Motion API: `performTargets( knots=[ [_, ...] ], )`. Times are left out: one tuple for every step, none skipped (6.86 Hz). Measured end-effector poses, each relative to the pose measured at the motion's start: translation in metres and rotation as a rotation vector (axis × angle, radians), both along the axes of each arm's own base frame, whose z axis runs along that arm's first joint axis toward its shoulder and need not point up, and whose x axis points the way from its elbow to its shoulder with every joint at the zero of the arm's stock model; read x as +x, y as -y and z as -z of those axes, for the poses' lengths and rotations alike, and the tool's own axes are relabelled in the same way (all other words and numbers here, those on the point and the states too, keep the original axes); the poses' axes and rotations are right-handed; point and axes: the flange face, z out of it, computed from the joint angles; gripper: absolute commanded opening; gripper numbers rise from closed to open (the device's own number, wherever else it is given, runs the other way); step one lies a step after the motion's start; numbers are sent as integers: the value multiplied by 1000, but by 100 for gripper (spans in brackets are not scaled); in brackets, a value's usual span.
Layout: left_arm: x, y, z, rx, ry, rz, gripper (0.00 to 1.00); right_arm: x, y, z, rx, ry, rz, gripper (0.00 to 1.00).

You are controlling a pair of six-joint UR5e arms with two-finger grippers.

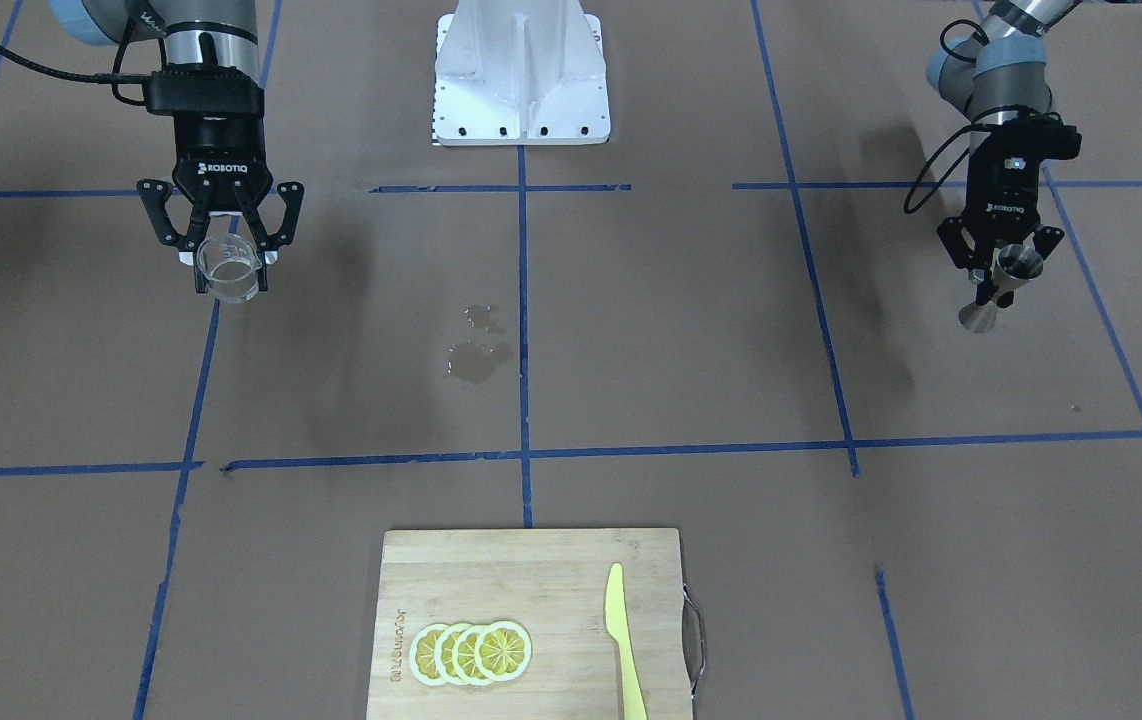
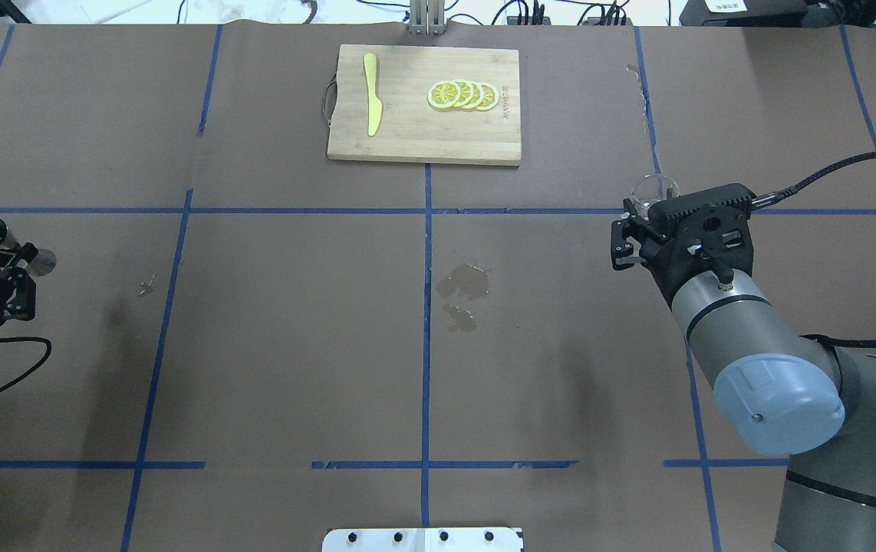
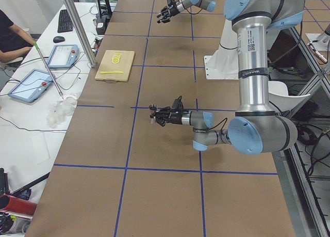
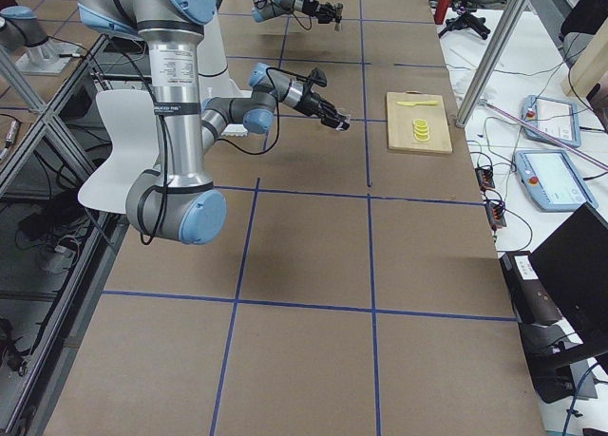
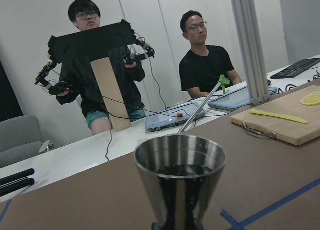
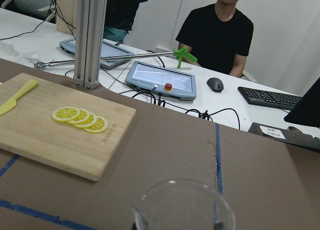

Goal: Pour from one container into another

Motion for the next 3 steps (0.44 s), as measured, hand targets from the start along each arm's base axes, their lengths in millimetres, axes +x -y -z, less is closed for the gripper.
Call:
performTargets(
  knots=[
    [0, -1, -8, -38, -79, 1, 0, -1, 0, -2, -1, -4, 0, 0],
    [-2, -1, -16, -63, -125, 22, 0, -3, 1, -4, -3, -9, 0, 0],
    [-4, -1, -20, -72, -140, 53, 0, -5, 2, -6, -5, -12, 1, 0]
  ],
)
